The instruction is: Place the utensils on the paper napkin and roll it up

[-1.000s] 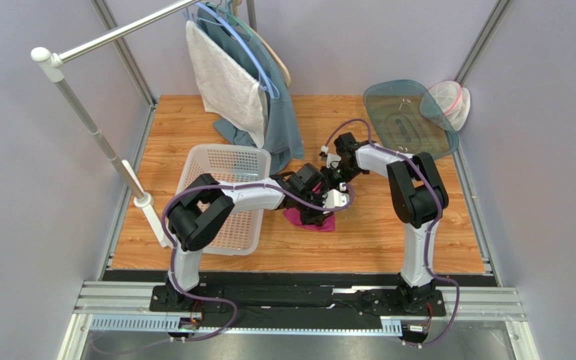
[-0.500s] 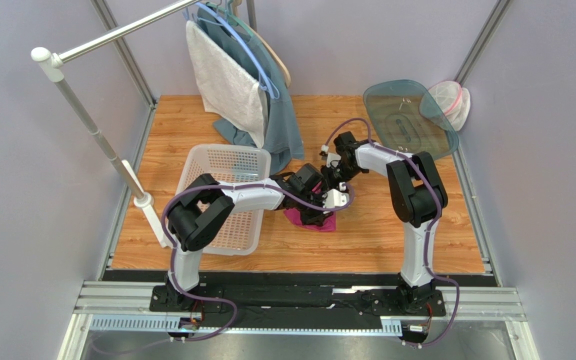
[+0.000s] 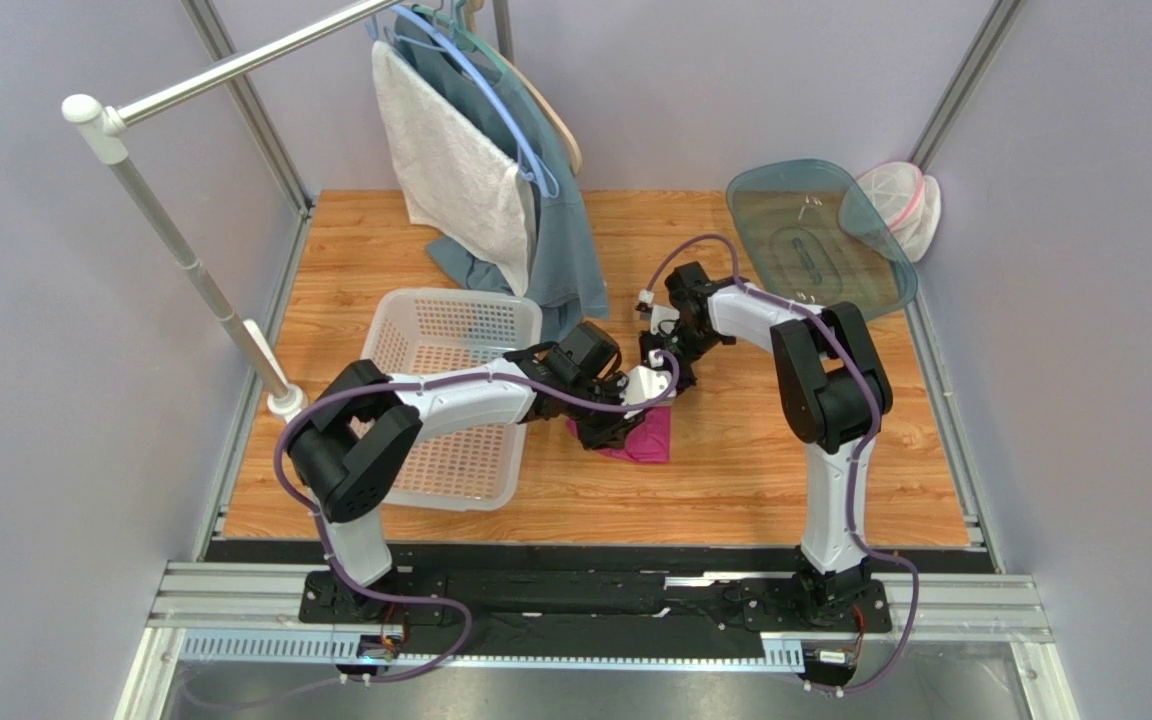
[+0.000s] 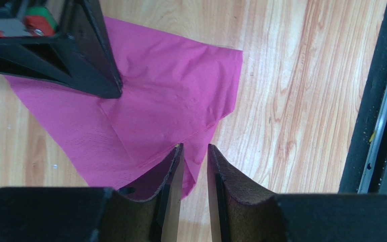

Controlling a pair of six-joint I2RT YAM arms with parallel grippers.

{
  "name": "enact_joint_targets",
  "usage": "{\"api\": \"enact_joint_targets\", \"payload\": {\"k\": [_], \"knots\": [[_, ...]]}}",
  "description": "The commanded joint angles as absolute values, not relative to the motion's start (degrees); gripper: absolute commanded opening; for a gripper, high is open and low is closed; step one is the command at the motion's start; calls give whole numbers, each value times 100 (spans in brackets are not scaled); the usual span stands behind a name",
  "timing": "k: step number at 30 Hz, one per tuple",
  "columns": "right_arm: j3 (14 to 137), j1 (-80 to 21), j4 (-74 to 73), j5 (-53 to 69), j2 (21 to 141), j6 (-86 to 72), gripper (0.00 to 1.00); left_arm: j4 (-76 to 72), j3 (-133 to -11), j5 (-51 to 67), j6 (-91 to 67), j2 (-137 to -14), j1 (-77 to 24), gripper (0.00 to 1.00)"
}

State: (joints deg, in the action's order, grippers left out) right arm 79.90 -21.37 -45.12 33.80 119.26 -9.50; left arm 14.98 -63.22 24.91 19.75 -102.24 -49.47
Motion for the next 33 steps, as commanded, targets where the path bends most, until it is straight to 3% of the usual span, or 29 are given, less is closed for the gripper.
{"api": "enact_joint_targets", "payload": {"k": [1, 13, 25, 29, 33], "knots": [[7813, -2206, -4307, 2593, 12270, -624, 3, 1521, -6679, 2522, 1881, -10169, -4957, 32], [7796, -2206, -4307, 2698, 12234, -703, 3, 1687, -7295, 2338, 2144, -11249, -5097, 29], [7787, -2206, -4315, 2716, 12243, -721, 3, 2311, -7374, 1837, 2636, -11839, -5238, 18], [7708, -2206, -4298, 2725, 12208, -721, 2, 2347, -7190, 1995, 2453, -11304, -5203, 27], [7620, -2197, -4228, 2690, 12164, -712, 2, 2486, -7251, 2311, 1270, -10496, -5063, 37]]}}
